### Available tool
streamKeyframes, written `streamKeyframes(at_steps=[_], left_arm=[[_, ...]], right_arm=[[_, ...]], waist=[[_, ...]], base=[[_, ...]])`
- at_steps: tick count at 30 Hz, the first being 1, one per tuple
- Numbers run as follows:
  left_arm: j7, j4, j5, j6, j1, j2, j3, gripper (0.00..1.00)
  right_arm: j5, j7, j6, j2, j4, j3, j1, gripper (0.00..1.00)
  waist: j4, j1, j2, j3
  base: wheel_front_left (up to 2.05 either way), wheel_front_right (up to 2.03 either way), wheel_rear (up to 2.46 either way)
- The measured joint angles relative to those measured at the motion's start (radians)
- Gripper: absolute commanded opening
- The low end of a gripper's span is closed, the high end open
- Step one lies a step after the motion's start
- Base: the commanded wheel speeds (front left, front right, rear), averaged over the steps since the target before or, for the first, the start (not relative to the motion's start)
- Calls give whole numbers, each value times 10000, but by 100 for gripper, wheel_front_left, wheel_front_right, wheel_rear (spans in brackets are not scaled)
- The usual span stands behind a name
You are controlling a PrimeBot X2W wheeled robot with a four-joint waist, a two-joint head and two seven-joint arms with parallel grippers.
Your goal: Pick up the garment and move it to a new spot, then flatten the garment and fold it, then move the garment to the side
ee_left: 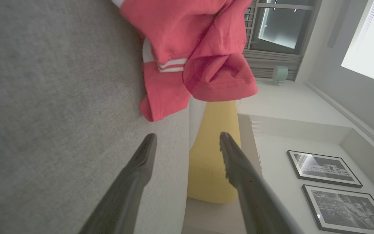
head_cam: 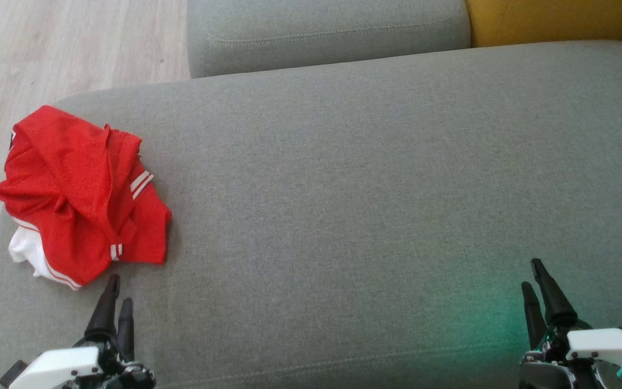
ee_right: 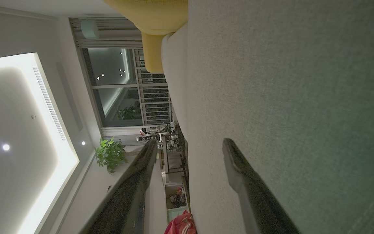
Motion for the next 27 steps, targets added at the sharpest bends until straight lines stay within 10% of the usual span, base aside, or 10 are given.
streamKeyframes(at_steps=[27], left_arm=[[-798, -836, 1835, -2, -45, 2, 462, 100]], right_arm=[[-2886, -729, 0, 0, -456, 245, -380, 100]], waist=[[-79, 0, 0, -77]], base=[[0, 0, 0]])
